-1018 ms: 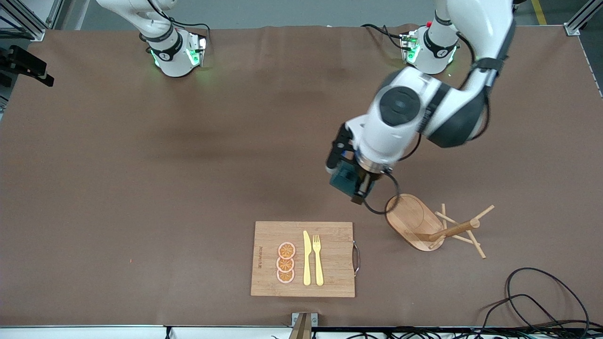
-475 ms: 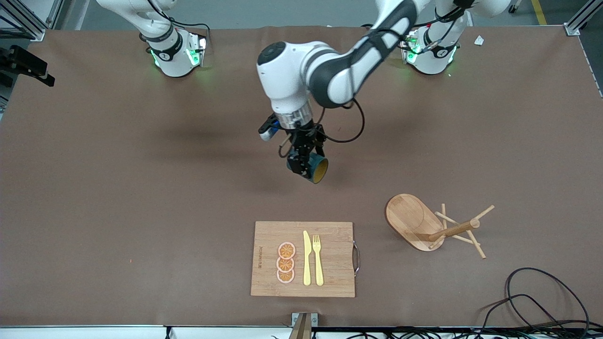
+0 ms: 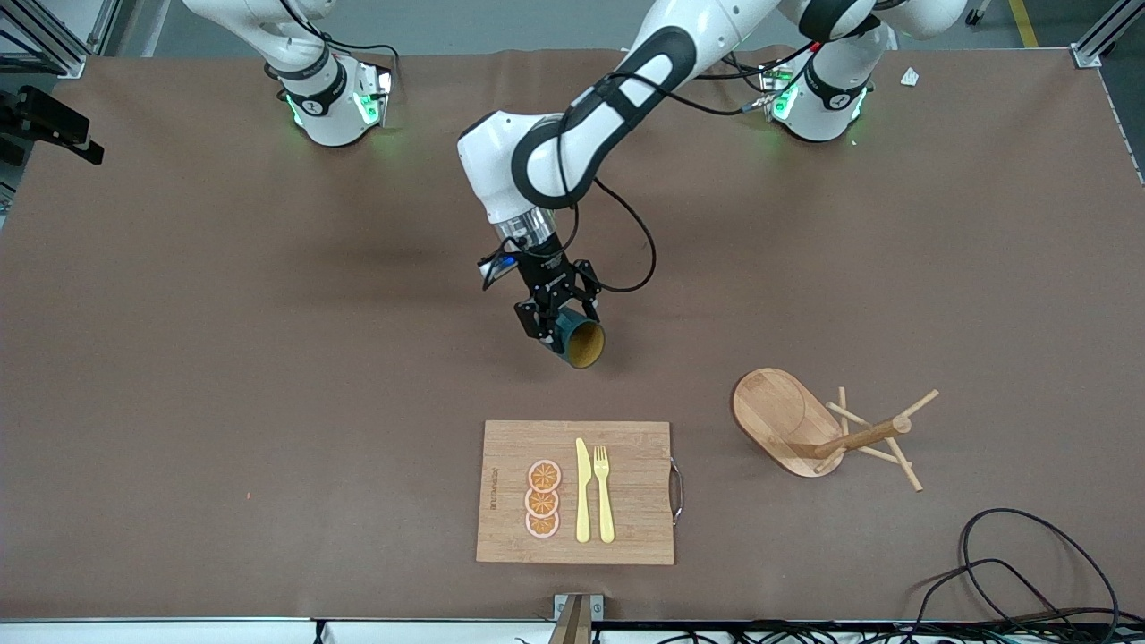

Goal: Transfer cup from left to right arm and place
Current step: 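Lift the teal mug off the stand and carry it toward mid-table, then lower the teal mug upright onto the table and open the left gripper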

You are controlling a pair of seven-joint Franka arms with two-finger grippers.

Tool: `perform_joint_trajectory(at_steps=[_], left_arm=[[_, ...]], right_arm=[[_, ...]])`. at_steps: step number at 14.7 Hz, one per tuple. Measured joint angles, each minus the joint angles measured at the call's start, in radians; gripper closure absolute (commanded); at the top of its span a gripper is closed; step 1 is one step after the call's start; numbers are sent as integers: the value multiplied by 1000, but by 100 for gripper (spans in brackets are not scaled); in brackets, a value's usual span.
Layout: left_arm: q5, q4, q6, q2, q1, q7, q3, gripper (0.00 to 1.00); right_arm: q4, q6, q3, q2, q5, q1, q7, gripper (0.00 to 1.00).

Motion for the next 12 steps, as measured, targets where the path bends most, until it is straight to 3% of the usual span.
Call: perform_joint_trajectory(at_steps=[7, 12], left_arm=[[177, 12, -5, 90, -73, 17, 33, 81], [186, 15, -114, 129, -217, 22, 173, 82]], right_arm=[[0, 0, -1, 13, 0, -1, 0, 0], [0, 0, -2, 14, -1, -1, 0, 0]])
